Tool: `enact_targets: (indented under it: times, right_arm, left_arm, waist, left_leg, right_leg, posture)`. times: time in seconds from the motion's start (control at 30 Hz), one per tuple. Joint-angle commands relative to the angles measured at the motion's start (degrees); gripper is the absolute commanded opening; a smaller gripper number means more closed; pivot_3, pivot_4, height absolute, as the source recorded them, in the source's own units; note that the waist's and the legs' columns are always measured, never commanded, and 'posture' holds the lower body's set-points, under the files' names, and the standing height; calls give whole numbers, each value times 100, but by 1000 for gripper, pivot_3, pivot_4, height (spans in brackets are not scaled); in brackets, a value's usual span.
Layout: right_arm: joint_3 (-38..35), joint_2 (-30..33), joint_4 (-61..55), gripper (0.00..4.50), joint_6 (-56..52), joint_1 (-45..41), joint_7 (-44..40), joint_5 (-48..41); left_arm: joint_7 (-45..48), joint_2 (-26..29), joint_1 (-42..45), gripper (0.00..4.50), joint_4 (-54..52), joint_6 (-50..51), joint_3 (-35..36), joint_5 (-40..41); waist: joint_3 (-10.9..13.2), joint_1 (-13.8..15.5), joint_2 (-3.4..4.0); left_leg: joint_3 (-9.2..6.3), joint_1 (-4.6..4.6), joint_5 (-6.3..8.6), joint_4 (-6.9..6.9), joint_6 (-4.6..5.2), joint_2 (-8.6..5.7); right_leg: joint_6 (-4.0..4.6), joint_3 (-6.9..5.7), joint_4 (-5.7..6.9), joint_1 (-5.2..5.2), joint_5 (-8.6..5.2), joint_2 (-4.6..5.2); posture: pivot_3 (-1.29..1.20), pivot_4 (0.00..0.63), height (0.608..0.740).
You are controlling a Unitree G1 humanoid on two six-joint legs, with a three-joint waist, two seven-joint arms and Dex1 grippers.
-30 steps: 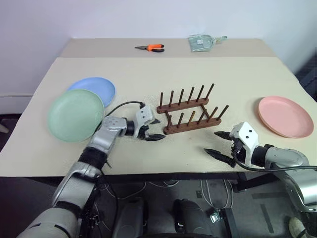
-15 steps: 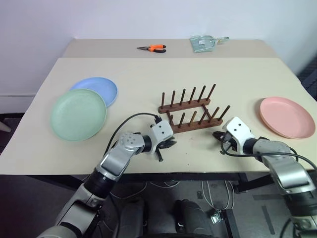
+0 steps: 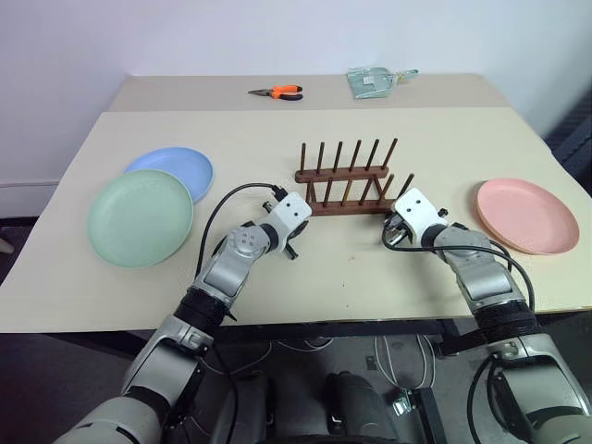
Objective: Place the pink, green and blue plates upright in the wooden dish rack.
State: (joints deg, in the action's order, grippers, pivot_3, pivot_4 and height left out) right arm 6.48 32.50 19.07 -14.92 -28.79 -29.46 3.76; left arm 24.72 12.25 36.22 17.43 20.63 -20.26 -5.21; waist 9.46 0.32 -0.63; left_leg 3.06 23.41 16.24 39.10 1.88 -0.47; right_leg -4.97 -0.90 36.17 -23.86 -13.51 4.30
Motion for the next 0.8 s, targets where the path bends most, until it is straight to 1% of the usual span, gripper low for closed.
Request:
enact_targets:
  times: [0.03, 0.1, 0.13, 0.2, 0.23, 0.3, 0.37, 0.47, 0.57, 0.67, 0.73, 0.77, 0.8]
  right_arm:
    - [-362, 311, -659, 918, 8, 283, -237, -172]
    - [-756, 658, -1098, 1671, -153, 553, -198, -187]
    - [-931, 888, -1226, 2256, -213, 686, -155, -113]
    - [-1127, 1360, -1316, 3158, -257, 965, -135, 68]
    - [-1167, 1592, -1293, 3698, -205, 1136, -190, 137]
    - [-1259, 1854, -1147, 3698, -171, 1385, -231, 179]
    - [-1273, 1941, -836, 3698, -140, 1419, -150, 253]
    - [-1146, 1870, -92, 3698, -18, 1142, 42, 400]
    - [-960, 1732, 755, 3698, 157, 747, 225, 526]
    - [-807, 1651, 1524, 2867, 398, 377, 401, 651]
    - [-746, 1629, 1847, 1949, 574, 225, 445, 696]
    - [-744, 1617, 1939, 1393, 638, 181, 451, 687]
    - [-743, 1608, 1999, 1011, 698, 150, 461, 681]
  left_arm:
    - [-134, 117, -259, 725, -120, 123, 145, -165]
    - [-41, 236, -449, 725, -536, 194, 158, -185]
    - [96, 307, -571, 725, -841, 223, 131, -149]
    - [455, 401, -818, 725, -1526, 272, 82, 75]
    - [707, 431, -951, 725, -1929, 269, 49, 283]
    - [1157, 531, -1138, 725, -2582, 178, -95, 524]
    - [1509, 565, -1237, 725, -3000, 196, -120, 803]
    - [1678, 536, -1218, 725, -3118, 372, -14, 1032]
    - [1694, 565, -1139, 725, -3006, 332, 83, 1053]
    - [1705, 644, -1119, 725, -2983, 313, 168, 1069]
    - [1712, 685, -1137, 725, -3012, 333, 237, 1103]
    - [1714, 706, -1156, 725, -3041, 336, 274, 1120]
    - [1707, 723, -1176, 725, -3071, 349, 308, 1140]
  waist:
    - [0, 5, 0]
    - [1, 9, 2]
    - [1, 11, 4]
    - [1, 16, 6]
    - [1, 20, 6]
    - [1, 25, 5]
    - [1, 22, 5]
    - [-1, 20, 9]
    - [-7, -22, 23]
    - [-7, -12, 23]
    - [-7, 11, 22]
    - [-7, 31, 22]
    - [-7, 38, 22]
  left_leg:
    - [0, 0, 0, 0, 0, 0]
    - [0, 1, 1, -4, 1, 0]
    - [0, 5, 2, -5, 1, 0]
    - [2, 8, 2, -10, 1, -1]
    - [3, 9, 2, -11, 0, -1]
    - [3, 9, 3, -13, -1, -1]
    - [2, 9, 3, -14, -3, 0]
    - [4, 9, 2, -12, -6, -1]
    - [7, 8, 1, -14, -5, -1]
    - [9, 8, 1, -12, -3, -2]
    - [10, 8, 1, -10, -2, -3]
    - [10, 8, 1, -7, 0, -3]
    - [10, 8, 2, -4, 2, -4]
  right_leg:
    - [0, 0, 0, -1, 0, 1]
    - [-1, 1, -1, -1, 0, 5]
    - [-1, 1, -2, -6, 0, 7]
    - [-1, 1, -2, -12, 0, 11]
    - [-1, 2, -3, -14, 0, 15]
    - [4, 2, -5, -14, -3, 18]
    - [24, 3, -7, -13, -14, 20]
    - [26, 5, -8, -14, -14, 24]
    - [26, 6, -8, -15, -14, 21]
    - [26, 5, -9, -13, -14, 16]
    - [26, 4, -10, -10, -15, 15]
    - [25, 4, -10, -8, -14, 15]
    - [25, 4, -10, -5, -14, 15]
  posture:
    - [0, 150, 740]
    - [0, 150, 740]
    - [0, 150, 740]
    - [0, 150, 740]
    - [0, 150, 740]
    - [0, 150, 740]
    - [0, 150, 740]
    - [0, 150, 740]
    - [0, 150, 740]
    - [0, 150, 740]
    - [0, 150, 740]
    - [0, 150, 740]
    - [0, 150, 740]
